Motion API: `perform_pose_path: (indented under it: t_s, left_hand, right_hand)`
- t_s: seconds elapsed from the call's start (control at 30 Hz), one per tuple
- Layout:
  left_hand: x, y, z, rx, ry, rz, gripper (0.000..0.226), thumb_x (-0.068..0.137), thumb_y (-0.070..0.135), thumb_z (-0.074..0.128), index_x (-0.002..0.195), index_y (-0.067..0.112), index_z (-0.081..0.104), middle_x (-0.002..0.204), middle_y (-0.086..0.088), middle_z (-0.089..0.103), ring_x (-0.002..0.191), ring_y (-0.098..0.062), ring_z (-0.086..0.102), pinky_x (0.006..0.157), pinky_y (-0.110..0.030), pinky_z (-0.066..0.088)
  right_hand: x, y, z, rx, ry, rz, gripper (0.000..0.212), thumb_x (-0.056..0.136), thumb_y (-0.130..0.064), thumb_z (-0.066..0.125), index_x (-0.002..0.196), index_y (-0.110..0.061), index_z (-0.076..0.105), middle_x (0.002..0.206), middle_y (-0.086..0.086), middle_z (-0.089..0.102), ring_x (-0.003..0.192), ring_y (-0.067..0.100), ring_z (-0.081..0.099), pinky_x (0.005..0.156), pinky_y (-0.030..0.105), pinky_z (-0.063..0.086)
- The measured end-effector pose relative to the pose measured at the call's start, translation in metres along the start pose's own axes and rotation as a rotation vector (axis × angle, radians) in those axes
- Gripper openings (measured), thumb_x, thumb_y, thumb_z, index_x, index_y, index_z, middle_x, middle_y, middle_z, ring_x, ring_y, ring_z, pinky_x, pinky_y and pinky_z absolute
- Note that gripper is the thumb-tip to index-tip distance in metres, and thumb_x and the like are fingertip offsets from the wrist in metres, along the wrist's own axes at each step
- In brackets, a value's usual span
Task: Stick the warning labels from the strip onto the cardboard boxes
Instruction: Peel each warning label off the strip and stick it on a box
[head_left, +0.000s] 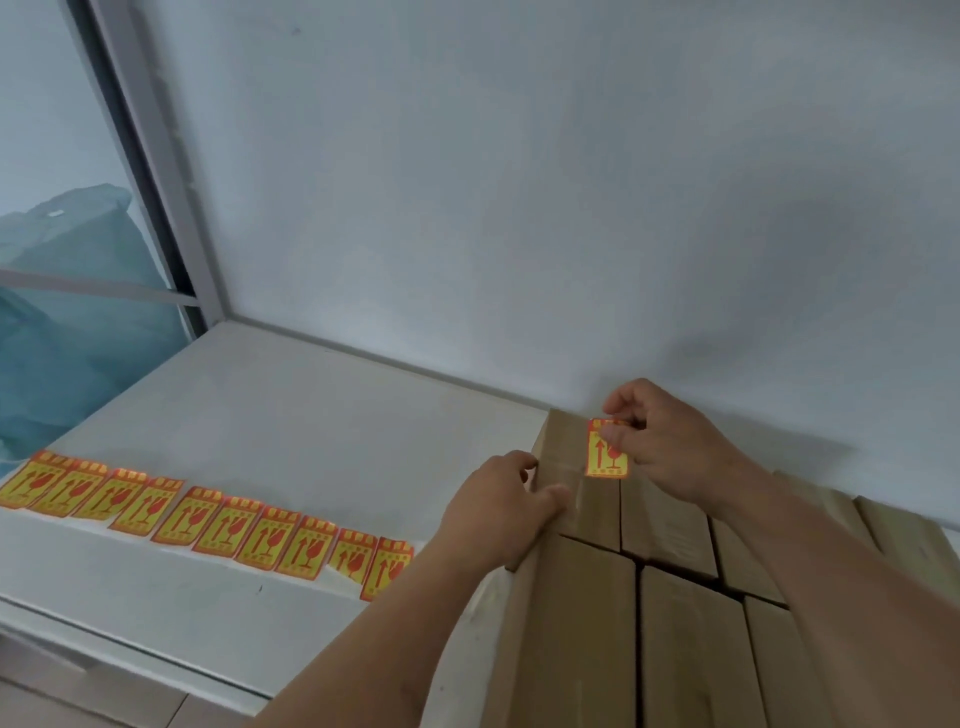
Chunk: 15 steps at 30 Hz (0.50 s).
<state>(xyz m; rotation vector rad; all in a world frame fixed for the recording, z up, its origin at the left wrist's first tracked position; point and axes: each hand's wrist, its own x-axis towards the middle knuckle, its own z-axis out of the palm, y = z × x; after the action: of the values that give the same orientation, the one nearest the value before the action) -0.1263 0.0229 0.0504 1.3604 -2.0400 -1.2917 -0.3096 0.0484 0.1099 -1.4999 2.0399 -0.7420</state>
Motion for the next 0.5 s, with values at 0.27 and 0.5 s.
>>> perform_pose_path:
  t_s: [0.27, 0.5]
  left_hand:
    - [0.004, 0.0, 0.004, -0.089, -0.024, -0.042, 0.05, 0.087, 0.043, 0.064, 0.132, 0.026, 0.051, 0.113, 0.008, 0.059, 0.095, -0.01, 0.059, 0.061, -0.017, 0.047]
    - [0.004, -0.002, 0.004, -0.104, -0.028, -0.046, 0.05, 0.087, 0.045, 0.064, 0.132, 0.027, 0.05, 0.112, 0.009, 0.059, 0.095, -0.008, 0.059, 0.067, -0.018, 0.049]
  right_hand:
    - [0.023, 0.01, 0.006, 0.049, 0.032, 0.012, 0.013, 0.091, -0.013, 0.063, 0.091, -0.02, 0.052, 0.095, 0.006, 0.064, 0.089, 0.02, 0.064, 0.075, 0.034, 0.052]
    - [0.03, 0.019, 0.021, -0.004, 0.018, -0.008, 0.014, 0.093, -0.018, 0.061, 0.093, -0.026, 0.05, 0.098, -0.001, 0.062, 0.093, 0.016, 0.061, 0.077, 0.031, 0.05]
